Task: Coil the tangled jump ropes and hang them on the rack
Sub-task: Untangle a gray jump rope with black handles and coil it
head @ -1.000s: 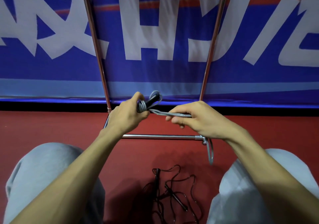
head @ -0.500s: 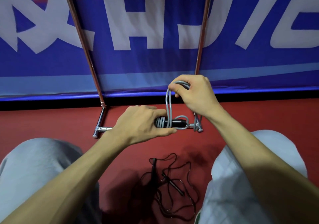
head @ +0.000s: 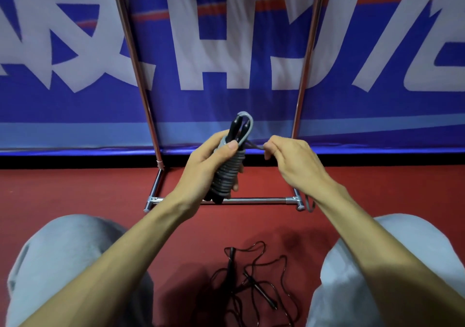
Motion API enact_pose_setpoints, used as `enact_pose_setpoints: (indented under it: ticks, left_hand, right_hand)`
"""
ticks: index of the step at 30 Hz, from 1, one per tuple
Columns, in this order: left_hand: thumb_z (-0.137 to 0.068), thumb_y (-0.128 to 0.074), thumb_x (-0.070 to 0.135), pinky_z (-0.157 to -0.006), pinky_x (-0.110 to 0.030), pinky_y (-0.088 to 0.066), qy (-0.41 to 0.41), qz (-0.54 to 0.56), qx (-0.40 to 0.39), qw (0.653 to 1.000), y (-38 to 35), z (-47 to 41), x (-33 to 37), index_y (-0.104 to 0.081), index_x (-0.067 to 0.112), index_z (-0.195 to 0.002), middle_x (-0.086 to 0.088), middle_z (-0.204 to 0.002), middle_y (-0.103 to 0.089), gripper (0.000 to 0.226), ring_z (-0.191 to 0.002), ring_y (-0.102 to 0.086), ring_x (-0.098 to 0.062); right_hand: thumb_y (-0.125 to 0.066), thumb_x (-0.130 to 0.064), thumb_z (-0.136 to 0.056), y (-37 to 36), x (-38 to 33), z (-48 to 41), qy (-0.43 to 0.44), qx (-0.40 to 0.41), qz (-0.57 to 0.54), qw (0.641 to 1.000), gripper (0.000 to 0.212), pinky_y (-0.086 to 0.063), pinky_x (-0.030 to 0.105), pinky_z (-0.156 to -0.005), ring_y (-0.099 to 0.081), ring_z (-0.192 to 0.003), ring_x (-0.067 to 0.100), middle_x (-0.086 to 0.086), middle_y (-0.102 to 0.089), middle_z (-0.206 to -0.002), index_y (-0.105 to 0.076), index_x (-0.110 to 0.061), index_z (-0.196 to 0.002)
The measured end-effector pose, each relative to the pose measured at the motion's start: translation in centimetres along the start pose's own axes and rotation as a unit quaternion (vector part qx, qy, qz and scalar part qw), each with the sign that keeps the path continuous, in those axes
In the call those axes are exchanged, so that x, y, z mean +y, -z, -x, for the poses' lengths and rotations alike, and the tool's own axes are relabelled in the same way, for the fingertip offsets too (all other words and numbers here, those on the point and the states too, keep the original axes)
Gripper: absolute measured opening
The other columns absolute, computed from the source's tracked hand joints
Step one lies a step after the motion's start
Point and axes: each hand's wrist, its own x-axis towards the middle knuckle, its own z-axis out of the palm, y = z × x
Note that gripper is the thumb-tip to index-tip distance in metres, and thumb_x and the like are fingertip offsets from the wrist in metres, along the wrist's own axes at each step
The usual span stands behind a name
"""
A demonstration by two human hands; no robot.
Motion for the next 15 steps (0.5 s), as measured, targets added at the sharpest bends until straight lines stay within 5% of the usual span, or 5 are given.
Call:
enact_pose_setpoints:
  ticks: [5,7,11,15]
  left_hand:
    - [-0.096,-0.053,0.034,-0.042,-0.026,-0.043,0.05,-0.012,0.081,0.995,1.0,-0.7,-0.1,-0.055,0.017,-0.091,-0.012,-0.074,-0.06,0.018,-0.05,-0.054,-0.026]
    - [-0.094,-0.056,0.039,-0.041,-0.027,-0.041,0.03,-0.129,0.098,0.986,1.7,-1.1,-0.8,-0.055,0.019,-0.095,-0.008,-0.073,-0.06,0.02,-0.05,-0.055,-0.024]
    - [-0.087,-0.051,0.061,-0.066,-0.04,-0.047,-0.007,-0.461,0.065,0.885,2.8,-1.3,-2.0,-0.048,0.033,-0.108,0.009,-0.077,-0.059,0.035,-0.073,-0.059,-0.023]
    - [-0.089,-0.047,0.061,-0.067,-0.037,-0.039,-0.009,-0.609,0.06,0.791,3.3,-1.5,-2.6,-0.041,0.03,-0.118,0.006,-0.108,-0.06,0.042,-0.095,-0.059,-0.032]
  right_hand:
    - [-0.038,-0.047,-0.097,0.3,-0.5,0.4,0.004,-0.12,-0.006,0.993,0.046,-0.043,0.039,-0.068,-0.046,-0.056,0.008,-0.003,-0.049,-0.054,-0.052,-0.021,-0.063]
    - [-0.039,-0.048,-0.097,0.6,-1.0,0.7,0.016,-0.137,0.003,0.99,0.047,-0.042,0.039,-0.067,-0.045,-0.055,0.009,-0.002,-0.051,-0.055,-0.054,-0.02,-0.063]
    - [-0.041,-0.045,-0.098,1.4,-1.7,1.2,0.036,-0.192,0.034,0.98,0.04,-0.04,0.034,-0.063,-0.044,-0.052,0.008,-0.004,-0.049,-0.054,-0.056,-0.023,-0.068]
    - [-0.042,-0.041,-0.099,1.9,-1.9,1.5,0.062,-0.238,0.062,0.967,0.033,-0.039,0.031,-0.067,-0.047,-0.056,0.005,-0.007,-0.055,-0.065,-0.061,-0.024,-0.078]
